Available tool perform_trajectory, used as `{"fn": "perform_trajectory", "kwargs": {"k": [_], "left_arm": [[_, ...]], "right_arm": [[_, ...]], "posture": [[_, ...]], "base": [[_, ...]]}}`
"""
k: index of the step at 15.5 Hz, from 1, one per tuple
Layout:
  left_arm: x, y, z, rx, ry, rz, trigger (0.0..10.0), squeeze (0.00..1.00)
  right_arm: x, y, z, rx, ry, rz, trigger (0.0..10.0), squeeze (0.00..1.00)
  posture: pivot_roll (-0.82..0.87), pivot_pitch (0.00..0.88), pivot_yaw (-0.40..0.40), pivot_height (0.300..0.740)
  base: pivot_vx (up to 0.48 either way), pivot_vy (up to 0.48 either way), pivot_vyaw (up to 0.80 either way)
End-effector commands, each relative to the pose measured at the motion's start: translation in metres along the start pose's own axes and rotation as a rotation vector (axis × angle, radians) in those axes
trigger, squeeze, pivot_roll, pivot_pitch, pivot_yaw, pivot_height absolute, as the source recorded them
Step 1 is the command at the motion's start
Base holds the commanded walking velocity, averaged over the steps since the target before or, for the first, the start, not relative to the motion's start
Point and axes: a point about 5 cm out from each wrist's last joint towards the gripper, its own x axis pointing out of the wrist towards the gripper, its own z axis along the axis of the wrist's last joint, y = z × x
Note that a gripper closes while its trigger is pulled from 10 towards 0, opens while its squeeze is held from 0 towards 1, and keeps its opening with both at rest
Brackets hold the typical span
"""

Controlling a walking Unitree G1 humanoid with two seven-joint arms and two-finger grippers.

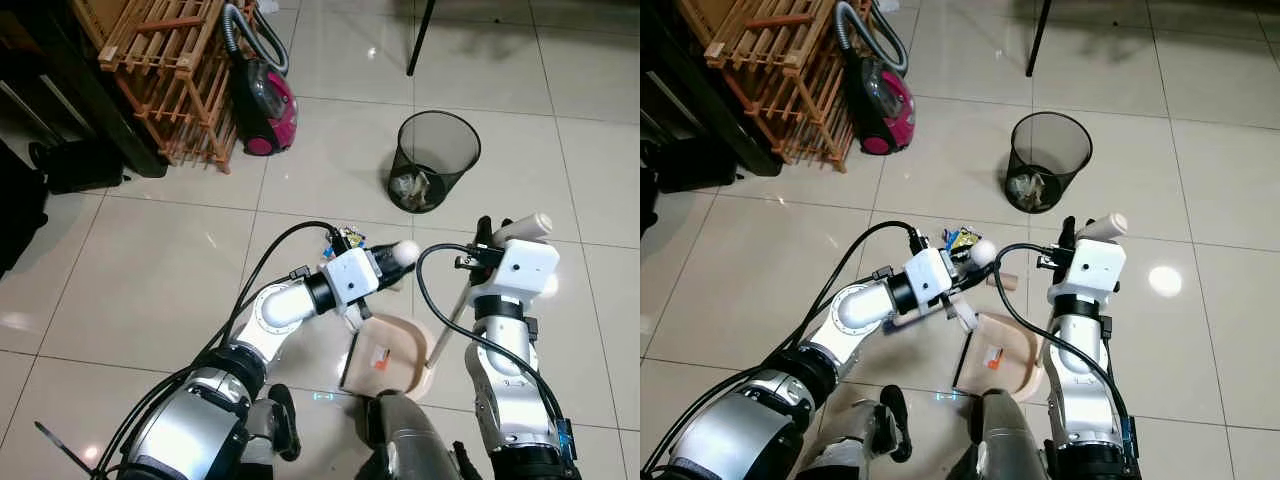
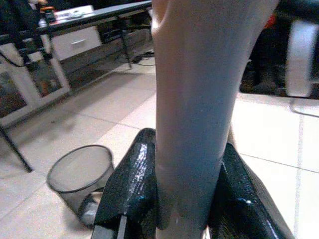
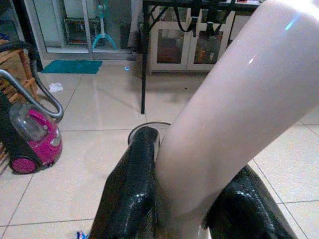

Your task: Sweep floor

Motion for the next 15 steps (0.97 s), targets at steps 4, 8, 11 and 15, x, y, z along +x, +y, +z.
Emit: {"fn": "perform_trajectory", "kwargs": {"k": [4, 8, 11, 15], "left_arm": [[-0.010, -0.022, -0.001, -0.081, -0.083, -0.152, 10.0, 0.00], [0.003, -0.005, 0.026, -0.221, -0.284, 0.091, 10.0, 0.00], [-0.004, 0.013, 0.038, -0.241, -0.350, 0.212, 10.0, 0.00], [-0.036, 0.041, 0.064, -0.138, -0.333, 0.231, 10.0, 0.00]], "right_arm": [[0.001, -0.002, -0.004, -0.001, 0.029, -0.027, 10.0, 0.00], [0.008, 0.002, -0.005, 0.014, 0.028, -0.029, 10.0, 0.00], [0.013, 0.001, -0.006, 0.026, 0.033, -0.034, 10.0, 0.00], [0.023, -0.005, -0.013, 0.042, 0.053, -0.046, 10.0, 0.00]], "posture": [[-0.17, 0.360, 0.028, 0.740], [-0.15, 0.324, 0.030, 0.740], [-0.11, 0.282, 0.023, 0.740], [-0.06, 0.208, 0.017, 0.740]], "base": [[0.000, 0.000, 0.00], [0.000, 0.000, 0.00], [0.000, 0.000, 0.00], [0.000, 0.000, 0.00]]}}
